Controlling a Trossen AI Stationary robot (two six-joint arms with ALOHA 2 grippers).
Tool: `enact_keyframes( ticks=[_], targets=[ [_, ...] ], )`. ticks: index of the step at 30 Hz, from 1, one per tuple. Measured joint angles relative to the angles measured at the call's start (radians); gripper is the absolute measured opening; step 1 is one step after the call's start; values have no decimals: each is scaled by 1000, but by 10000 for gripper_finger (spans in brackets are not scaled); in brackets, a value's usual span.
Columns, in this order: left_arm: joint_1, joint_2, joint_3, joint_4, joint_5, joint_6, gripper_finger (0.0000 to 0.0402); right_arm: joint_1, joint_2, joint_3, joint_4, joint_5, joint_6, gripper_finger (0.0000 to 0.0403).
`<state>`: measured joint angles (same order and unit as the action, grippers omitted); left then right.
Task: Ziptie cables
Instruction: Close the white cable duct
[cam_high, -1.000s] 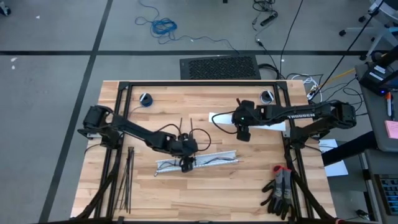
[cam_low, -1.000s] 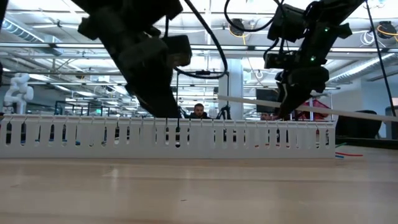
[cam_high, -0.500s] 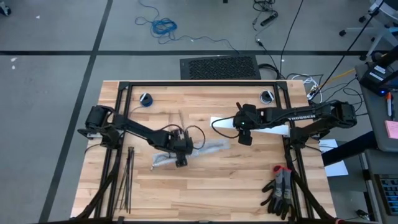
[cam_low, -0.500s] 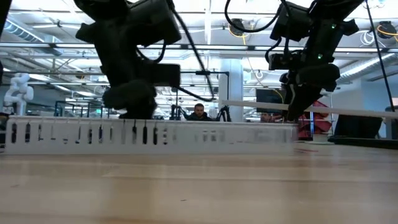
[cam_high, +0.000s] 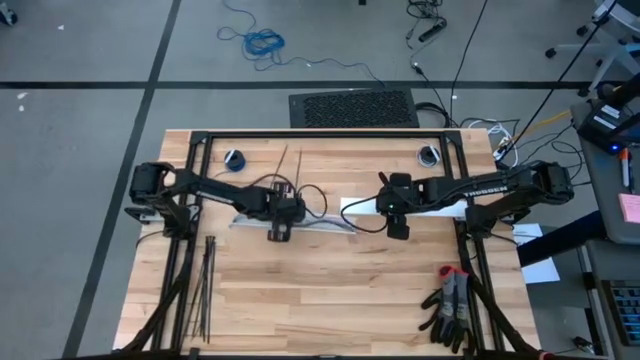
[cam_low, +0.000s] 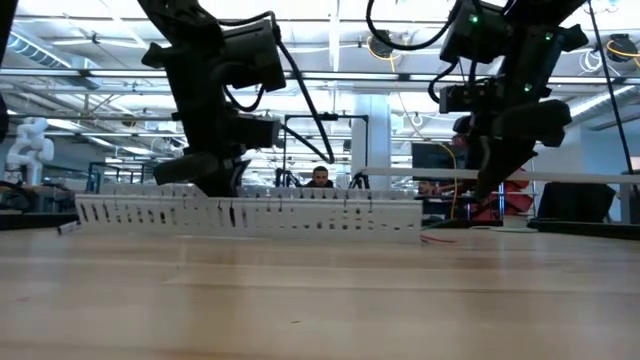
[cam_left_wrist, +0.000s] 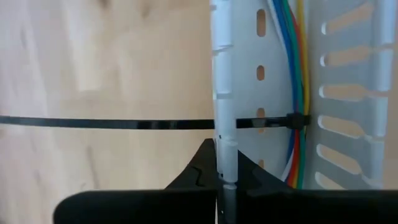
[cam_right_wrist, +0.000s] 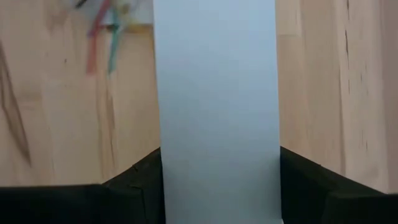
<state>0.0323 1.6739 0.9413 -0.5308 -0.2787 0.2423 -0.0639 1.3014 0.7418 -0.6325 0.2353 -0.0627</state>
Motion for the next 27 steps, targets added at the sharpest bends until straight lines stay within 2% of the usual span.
enact_keyframes(
  ticks=[7,15,18,27],
  targets=[
    [93,-19,0,-58,33,-27,12,39,0,0,-6,2,36,215],
    [115,-19,0,-100,108,9,26,43,0,1,-28,55,33,215],
    [133,-20,0,-119,138,-3,63,43,0,1,-28,55,34,215],
    [167,-73,16,-172,142,-61,225,43,0,1,-50,57,34,215]
  ],
)
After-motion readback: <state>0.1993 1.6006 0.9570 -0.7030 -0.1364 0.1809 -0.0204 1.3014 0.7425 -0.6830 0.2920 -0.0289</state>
